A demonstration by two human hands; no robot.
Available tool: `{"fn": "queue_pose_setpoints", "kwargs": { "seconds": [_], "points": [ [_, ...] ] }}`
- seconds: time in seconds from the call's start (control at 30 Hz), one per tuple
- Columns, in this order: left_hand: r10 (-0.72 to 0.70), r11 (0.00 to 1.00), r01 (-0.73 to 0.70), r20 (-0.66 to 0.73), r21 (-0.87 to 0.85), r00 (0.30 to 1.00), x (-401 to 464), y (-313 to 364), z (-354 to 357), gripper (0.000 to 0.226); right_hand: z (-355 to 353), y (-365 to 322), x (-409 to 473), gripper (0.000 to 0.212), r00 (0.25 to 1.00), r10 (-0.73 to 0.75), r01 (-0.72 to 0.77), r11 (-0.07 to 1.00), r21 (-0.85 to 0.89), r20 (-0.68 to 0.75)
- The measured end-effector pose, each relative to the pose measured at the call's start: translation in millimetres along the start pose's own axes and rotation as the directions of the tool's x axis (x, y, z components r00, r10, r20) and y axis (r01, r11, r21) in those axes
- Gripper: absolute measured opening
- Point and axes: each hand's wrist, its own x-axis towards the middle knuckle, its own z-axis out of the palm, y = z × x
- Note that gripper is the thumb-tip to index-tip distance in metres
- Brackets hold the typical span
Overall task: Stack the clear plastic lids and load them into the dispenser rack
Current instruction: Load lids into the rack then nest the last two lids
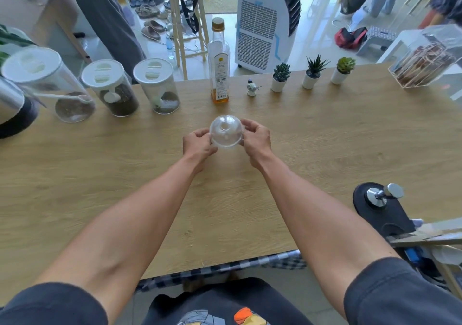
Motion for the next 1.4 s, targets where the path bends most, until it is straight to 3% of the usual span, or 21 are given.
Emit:
{"fn": "queue_pose_setpoints", "kwargs": {
  "seconds": [0.4,0.5,0.67,0.87,1.17,1.4],
  "points": [
    [0.116,0.979,-0.148,-0.211,-0.144,0.971,-44,21,-105,0.013,88,-24,-55,0.031,0.942,-0.088,0.101,0.995,-0.026,0.324],
    [0.11,0.97,-0.167,-0.298,-0.175,0.948,-59,27,-147,0.014,128,-24,-72,0.019,0.922,-0.058,0.086,0.995,-0.058,0.384],
    [0.107,0.965,-0.202,-0.449,-0.169,0.887,-81,34,-230,0.006,199,-23,-107,0.021,0.874,-0.06,0.126,0.986,-0.106,0.482],
    [0.123,0.965,-0.229,-0.548,-0.129,0.828,-116,44,-345,0.023,285,-24,-166,0.027,0.8,-0.077,0.204,0.968,-0.149,0.595],
    [0.278,0.948,-0.317,-0.577,0.036,0.768,-177,91,-511,0.005,426,-35,-273,0.03,0.761,-0.233,0.325,0.945,-0.045,0.605],
    [0.376,0.926,-0.314,-0.552,0.207,0.744,-201,120,-651,0.014,534,-36,-351,0.026,0.781,-0.207,0.251,0.968,0.008,0.588]
  ]
}}
